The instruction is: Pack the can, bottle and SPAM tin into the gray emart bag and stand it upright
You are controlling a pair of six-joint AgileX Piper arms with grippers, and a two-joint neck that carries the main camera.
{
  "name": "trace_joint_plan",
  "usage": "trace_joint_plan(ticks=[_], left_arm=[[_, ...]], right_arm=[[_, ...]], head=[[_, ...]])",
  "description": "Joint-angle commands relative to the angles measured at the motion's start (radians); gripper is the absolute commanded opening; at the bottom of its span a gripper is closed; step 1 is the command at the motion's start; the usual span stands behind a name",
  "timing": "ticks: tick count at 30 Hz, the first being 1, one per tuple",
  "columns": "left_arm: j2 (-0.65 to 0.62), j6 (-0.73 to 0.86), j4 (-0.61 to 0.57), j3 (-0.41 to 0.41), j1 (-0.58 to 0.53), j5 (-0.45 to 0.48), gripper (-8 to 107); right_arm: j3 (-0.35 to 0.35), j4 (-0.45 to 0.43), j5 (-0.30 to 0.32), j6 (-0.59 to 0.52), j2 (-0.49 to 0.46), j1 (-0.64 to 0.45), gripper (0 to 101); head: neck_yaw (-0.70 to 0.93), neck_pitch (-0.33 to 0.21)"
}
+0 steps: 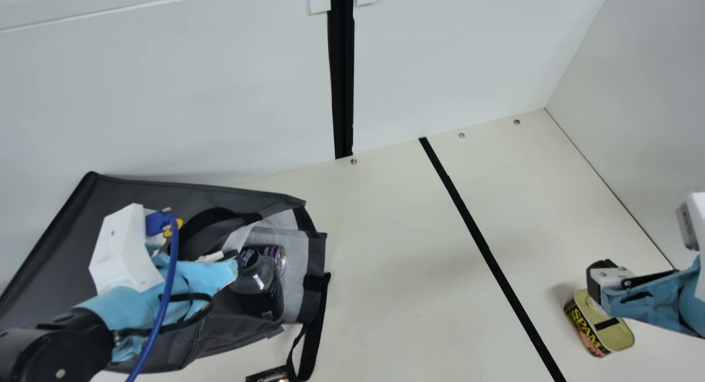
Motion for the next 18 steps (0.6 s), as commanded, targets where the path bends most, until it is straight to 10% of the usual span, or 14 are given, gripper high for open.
trace_joint_plan(ticks=[1,18], left_arm=[[0.0,0.0,0.0,0.0,0.0,0.0,-8],[0.0,0.0,0.0,0.0,0.0,0.0,-8]], right_arm=[[0.004,0.019,0.0,-0.052,0.007,-0.025,95],[0.06,0.205,0.0,-0.433,0.121,-0.303,95]], head=[[-0.001,-0.023],[-0.001,-0.023]])
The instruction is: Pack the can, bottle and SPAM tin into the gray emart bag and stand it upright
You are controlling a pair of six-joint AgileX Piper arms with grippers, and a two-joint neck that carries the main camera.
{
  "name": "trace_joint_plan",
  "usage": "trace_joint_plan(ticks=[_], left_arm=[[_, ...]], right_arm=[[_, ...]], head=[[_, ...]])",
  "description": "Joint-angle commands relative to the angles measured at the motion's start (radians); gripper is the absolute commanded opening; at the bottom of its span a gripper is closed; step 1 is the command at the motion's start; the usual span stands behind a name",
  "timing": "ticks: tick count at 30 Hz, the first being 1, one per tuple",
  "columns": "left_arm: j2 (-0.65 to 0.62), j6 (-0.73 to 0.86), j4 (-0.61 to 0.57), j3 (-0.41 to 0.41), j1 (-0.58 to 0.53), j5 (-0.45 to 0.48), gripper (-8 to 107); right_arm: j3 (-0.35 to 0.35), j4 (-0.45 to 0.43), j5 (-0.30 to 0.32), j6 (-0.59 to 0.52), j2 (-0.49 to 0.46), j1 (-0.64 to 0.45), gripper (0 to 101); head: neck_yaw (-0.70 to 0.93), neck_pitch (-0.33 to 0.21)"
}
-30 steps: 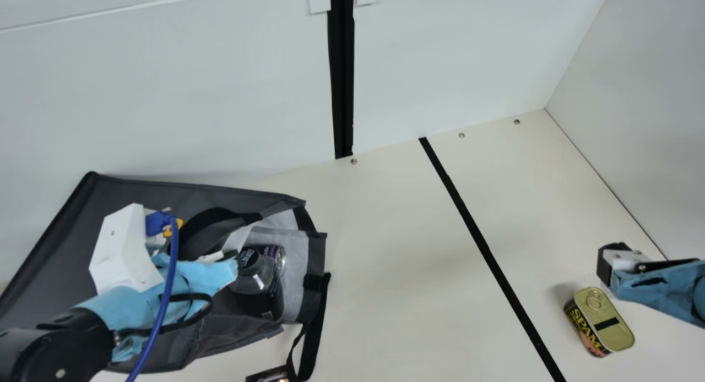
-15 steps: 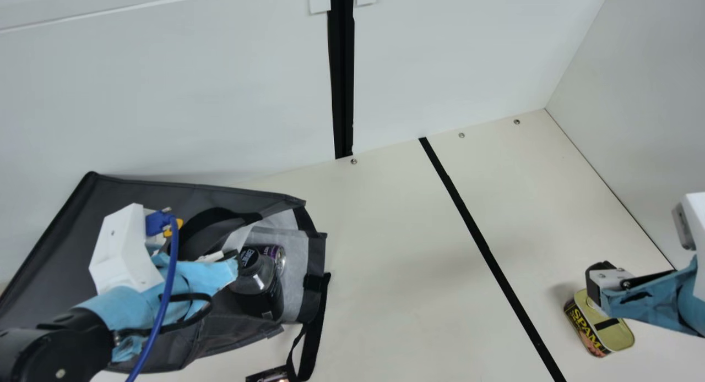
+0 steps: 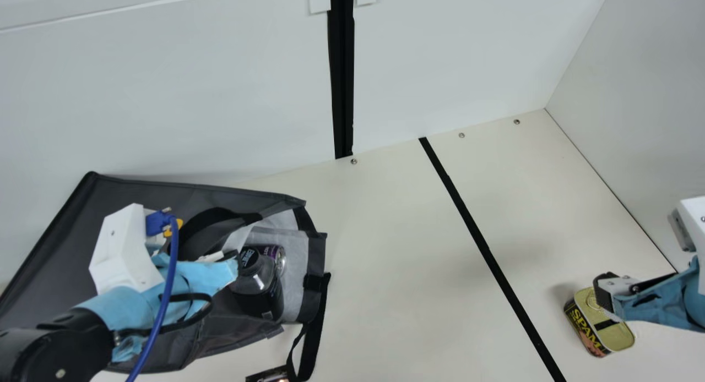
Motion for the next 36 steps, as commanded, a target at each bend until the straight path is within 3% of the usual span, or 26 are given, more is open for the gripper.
trace_joint_plan(ticks=[1,15,30,36], left_arm=[[0.0,0.0,0.0,0.0,0.0,0.0,-8],[0.0,0.0,0.0,0.0,0.0,0.0,-8],[0.0,0.0,0.0,0.0,0.0,0.0,-8],[0.0,0.0,0.0,0.0,0.0,0.0,-8]], right_arm=[[0.007,0.021,0.001,-0.073,0.015,-0.044,95],[0.077,0.096,0.001,-0.279,0.099,-0.179,95],[0.154,0.096,0.001,-0.379,0.132,-0.229,95],[0.19,0.085,-0.038,-0.397,0.152,-0.222,95]], head=[[-0.002,-0.023],[-0.002,-0.023],[-0.002,-0.023],[-0.002,-0.023]])
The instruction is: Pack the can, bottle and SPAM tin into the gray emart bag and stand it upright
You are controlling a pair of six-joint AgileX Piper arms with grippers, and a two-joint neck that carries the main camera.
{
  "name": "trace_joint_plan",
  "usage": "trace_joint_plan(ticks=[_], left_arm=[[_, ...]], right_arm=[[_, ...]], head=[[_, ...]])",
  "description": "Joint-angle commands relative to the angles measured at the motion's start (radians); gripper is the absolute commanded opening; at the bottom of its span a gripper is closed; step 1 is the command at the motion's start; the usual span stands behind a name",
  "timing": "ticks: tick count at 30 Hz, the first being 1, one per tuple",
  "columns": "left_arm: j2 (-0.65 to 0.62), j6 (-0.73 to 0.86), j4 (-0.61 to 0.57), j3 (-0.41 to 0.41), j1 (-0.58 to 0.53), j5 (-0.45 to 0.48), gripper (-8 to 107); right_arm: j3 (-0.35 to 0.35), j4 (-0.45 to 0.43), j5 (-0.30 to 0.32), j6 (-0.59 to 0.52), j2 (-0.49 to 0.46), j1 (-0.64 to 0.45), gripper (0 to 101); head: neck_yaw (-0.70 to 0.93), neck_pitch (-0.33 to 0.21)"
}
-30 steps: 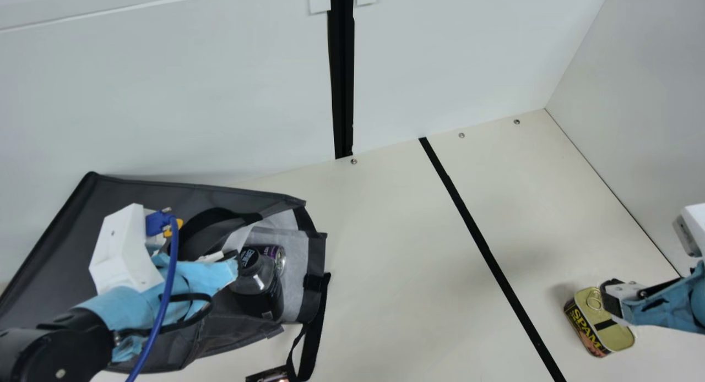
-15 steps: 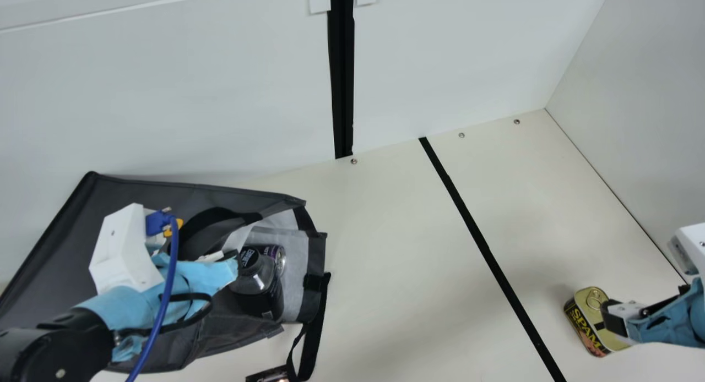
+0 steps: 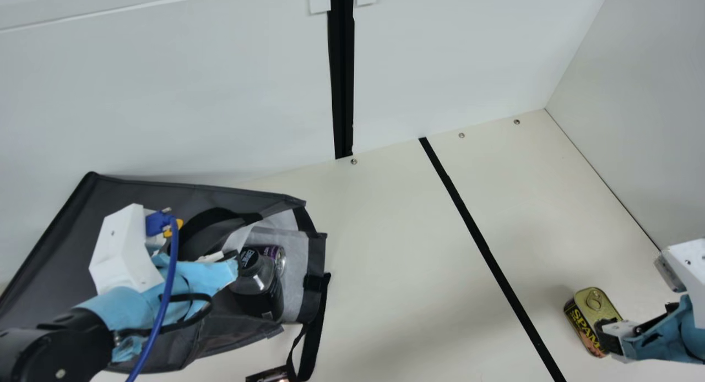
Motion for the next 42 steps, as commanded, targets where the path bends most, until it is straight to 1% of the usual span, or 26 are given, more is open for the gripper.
trace_joint_plan(ticks=[1,12,20,30,42], left_arm=[[0.0,0.0,0.0,0.0,0.0,0.0,-8],[0.0,0.0,0.0,0.0,0.0,0.0,-8],[0.0,0.0,0.0,0.0,0.0,0.0,-8],[0.0,0.0,0.0,0.0,0.0,0.0,-8],[0.0,0.0,0.0,0.0,0.0,0.0,-8]], right_arm=[[0.011,-0.005,-0.019,-0.002,0.006,0.004,95],[0.078,-0.029,-0.121,-0.004,0.057,0.044,95],[0.106,-0.049,-0.198,0.012,0.108,0.086,95],[0.119,-0.071,-0.277,0.038,0.182,0.137,95],[0.106,-0.101,-0.35,0.066,0.286,0.162,95]], head=[[-0.002,-0.023],[-0.002,-0.023],[-0.002,-0.023],[-0.002,-0.023],[-0.002,-0.023]])
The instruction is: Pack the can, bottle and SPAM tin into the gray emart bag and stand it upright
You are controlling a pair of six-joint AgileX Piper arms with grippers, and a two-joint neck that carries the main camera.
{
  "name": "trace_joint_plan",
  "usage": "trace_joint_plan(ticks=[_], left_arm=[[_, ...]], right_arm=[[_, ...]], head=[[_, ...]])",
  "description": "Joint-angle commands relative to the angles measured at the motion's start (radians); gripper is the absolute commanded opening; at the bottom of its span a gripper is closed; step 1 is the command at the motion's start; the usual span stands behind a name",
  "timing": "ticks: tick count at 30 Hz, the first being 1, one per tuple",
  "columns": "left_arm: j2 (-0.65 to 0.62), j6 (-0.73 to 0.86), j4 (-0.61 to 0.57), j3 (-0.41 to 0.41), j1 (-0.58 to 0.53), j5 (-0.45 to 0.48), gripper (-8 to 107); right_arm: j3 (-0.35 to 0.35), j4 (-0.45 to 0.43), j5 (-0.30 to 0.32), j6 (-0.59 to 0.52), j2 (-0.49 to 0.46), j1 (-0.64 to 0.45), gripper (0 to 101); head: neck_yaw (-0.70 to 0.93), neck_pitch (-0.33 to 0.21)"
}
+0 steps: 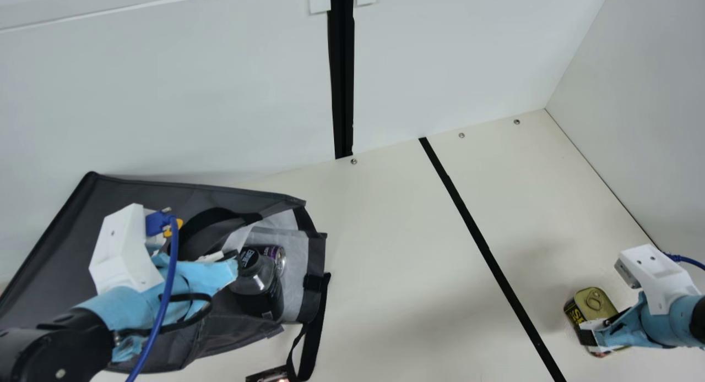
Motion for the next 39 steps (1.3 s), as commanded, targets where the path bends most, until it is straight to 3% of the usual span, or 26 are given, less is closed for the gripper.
trace_joint_plan(ticks=[1,5,19,39], left_arm=[[0.0,0.0,0.0,0.0,0.0,0.0,-8],[0.0,0.0,0.0,0.0,0.0,0.0,-8],[0.0,0.0,0.0,0.0,0.0,0.0,-8],[0.0,0.0,0.0,0.0,0.0,0.0,-8]], right_arm=[[-0.003,-0.003,-0.011,0.002,0.015,0.003,95],[-0.01,-0.011,-0.026,0.014,0.049,0.012,95],[-0.052,0.006,-0.011,0.046,0.107,0.08,1],[-0.23,0.086,0.092,0.049,0.12,0.239,0]], head=[[-0.001,-0.023],[-0.001,-0.023],[-0.001,-0.023],[-0.001,-0.023]])
